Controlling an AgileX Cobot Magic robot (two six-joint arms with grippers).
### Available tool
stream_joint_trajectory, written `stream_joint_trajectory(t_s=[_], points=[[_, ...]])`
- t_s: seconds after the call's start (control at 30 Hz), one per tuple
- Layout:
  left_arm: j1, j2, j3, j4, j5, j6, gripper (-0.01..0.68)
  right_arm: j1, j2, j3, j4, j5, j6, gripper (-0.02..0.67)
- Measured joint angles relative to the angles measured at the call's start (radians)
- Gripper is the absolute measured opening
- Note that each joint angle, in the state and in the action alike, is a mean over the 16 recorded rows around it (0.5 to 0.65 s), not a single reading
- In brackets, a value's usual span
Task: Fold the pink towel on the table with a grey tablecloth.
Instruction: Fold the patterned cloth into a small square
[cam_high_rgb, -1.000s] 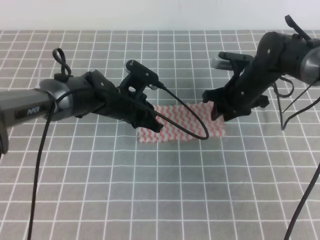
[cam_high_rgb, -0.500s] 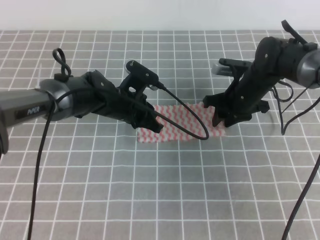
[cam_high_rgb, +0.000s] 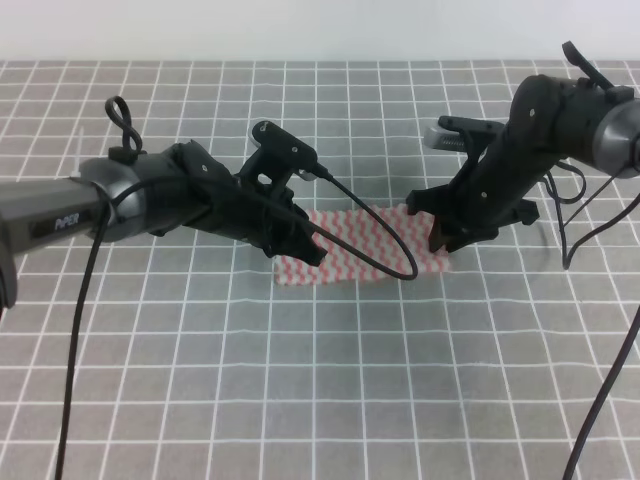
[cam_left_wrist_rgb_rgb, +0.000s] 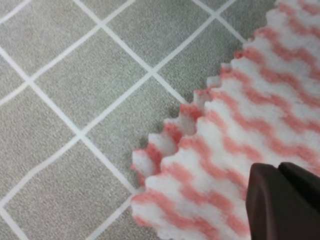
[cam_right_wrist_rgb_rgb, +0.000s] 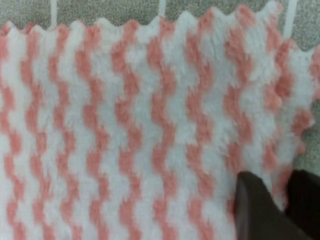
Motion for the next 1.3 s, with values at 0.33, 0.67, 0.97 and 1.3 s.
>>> stream_joint_trajectory(t_s=[0.33,0.67,0.97,1.3], points=[[0.0,-0.002,0.0,0.0,0.002,0.0,-0.002,0.0,0.001,-0.02,0.0,-0.001,0.0,0.038],[0.0,-0.002,0.0,0.0,0.001,0.001,-0.002,0.001,-0.018,-0.048,0.004,0.017,-0.015,-0.01],[0.0,-0.002,0.0,0.0,0.0,0.001,-0.003,0.001,-0.04,-0.077,0.085,0.049,-0.081,-0.013],[0.002,-0.007,0.0,0.0,-0.011,0.001,-0.002,0.001,-0.043,-0.097,0.225,0.07,-0.163,-0.013]])
